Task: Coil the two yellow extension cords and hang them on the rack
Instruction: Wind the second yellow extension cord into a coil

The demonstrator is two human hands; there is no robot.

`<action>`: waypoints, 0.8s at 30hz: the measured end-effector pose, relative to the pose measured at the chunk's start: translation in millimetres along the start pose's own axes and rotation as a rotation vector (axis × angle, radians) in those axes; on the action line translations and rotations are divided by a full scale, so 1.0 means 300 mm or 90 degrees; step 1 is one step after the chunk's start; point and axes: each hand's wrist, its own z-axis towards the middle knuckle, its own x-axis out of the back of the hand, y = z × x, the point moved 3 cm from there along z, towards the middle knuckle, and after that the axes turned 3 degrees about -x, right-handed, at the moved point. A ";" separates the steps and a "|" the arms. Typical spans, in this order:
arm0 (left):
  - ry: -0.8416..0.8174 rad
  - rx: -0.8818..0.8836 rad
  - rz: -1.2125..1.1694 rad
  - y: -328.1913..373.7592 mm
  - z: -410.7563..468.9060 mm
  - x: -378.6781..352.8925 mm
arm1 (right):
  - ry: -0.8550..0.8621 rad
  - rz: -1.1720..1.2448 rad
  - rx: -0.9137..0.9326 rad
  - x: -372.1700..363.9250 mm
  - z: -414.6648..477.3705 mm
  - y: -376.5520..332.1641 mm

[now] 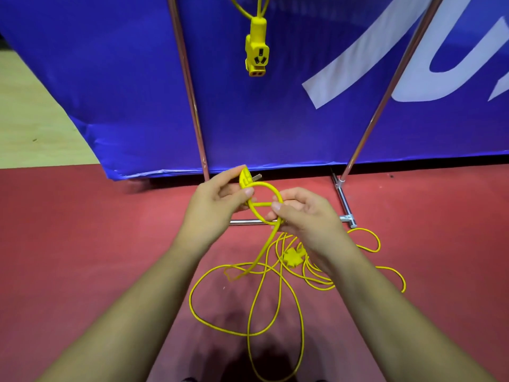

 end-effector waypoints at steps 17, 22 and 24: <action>-0.231 0.081 0.082 -0.049 -0.014 0.002 | -0.031 0.085 -0.051 0.018 -0.007 -0.003; -0.242 0.075 0.092 -0.056 -0.019 -0.001 | -0.029 0.125 -0.091 0.038 -0.005 -0.003; -0.210 0.058 0.099 -0.053 -0.014 0.002 | -0.044 0.111 -0.105 0.041 -0.004 -0.007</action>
